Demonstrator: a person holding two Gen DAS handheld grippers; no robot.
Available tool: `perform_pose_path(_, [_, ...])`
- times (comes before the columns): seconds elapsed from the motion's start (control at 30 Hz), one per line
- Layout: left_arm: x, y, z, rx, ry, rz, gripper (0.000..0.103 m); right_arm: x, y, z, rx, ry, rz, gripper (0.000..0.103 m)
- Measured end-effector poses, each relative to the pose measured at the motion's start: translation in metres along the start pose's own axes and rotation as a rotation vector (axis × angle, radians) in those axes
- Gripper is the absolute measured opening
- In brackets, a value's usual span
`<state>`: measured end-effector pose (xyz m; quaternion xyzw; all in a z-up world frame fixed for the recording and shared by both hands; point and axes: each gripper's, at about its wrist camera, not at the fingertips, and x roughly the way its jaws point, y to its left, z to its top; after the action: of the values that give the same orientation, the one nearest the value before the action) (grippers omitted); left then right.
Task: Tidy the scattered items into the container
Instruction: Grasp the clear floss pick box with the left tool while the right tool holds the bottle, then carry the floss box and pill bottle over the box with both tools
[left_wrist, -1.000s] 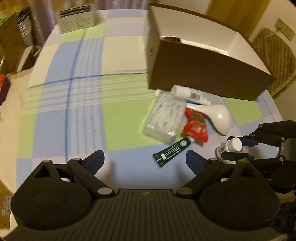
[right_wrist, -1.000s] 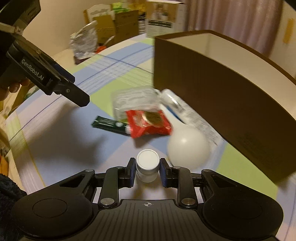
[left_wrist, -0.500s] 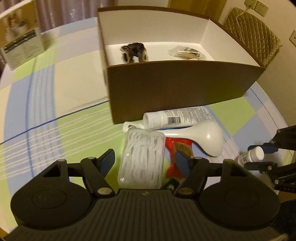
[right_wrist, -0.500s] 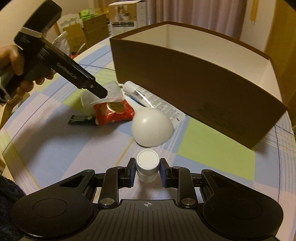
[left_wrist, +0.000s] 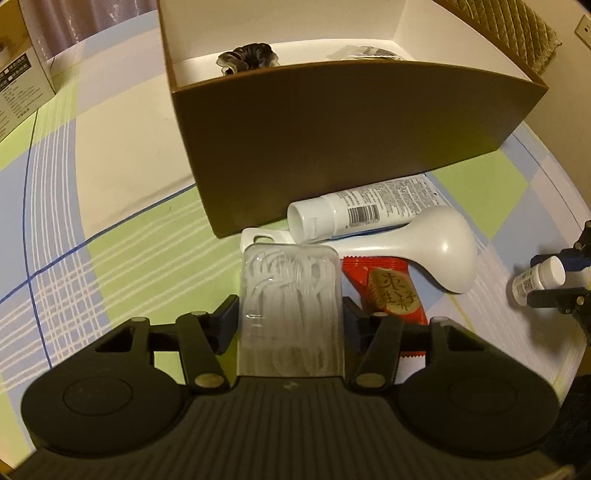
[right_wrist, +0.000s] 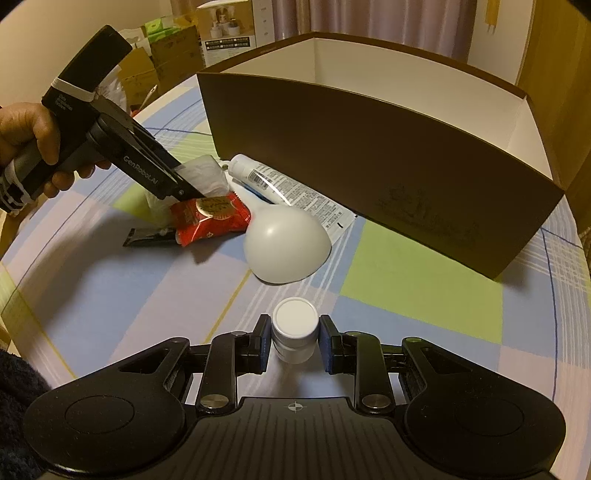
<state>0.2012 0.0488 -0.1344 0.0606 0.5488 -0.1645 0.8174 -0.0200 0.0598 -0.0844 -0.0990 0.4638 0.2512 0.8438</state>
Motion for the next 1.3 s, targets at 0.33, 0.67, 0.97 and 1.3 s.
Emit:
perform_pose_path(0.33, [-0.039, 0.011, -0.017, -0.071, -0.058, 0.038, 0.052, -0.005, -0.012, 0.009, 0.018, -0.007, -0.005, 0.029])
perform_pose_path(0.67, [-0.095, -0.002, -0.002, -0.053, -0.187, 0.049, 0.052, -0.036, -0.038, 0.039, 0.073, -0.085, 0.002, 0.029])
perform_pose_path(0.97, [-0.122, -0.02, 0.038, 0.02, -0.283, 0.018, 0.052, -0.072, -0.075, 0.07, 0.13, -0.179, -0.021, 0.029])
perform_pose_path(1.3, [-0.136, -0.036, 0.1, 0.106, -0.376, -0.008, 0.052, -0.093, -0.104, 0.116, 0.108, -0.276, -0.079, 0.029])
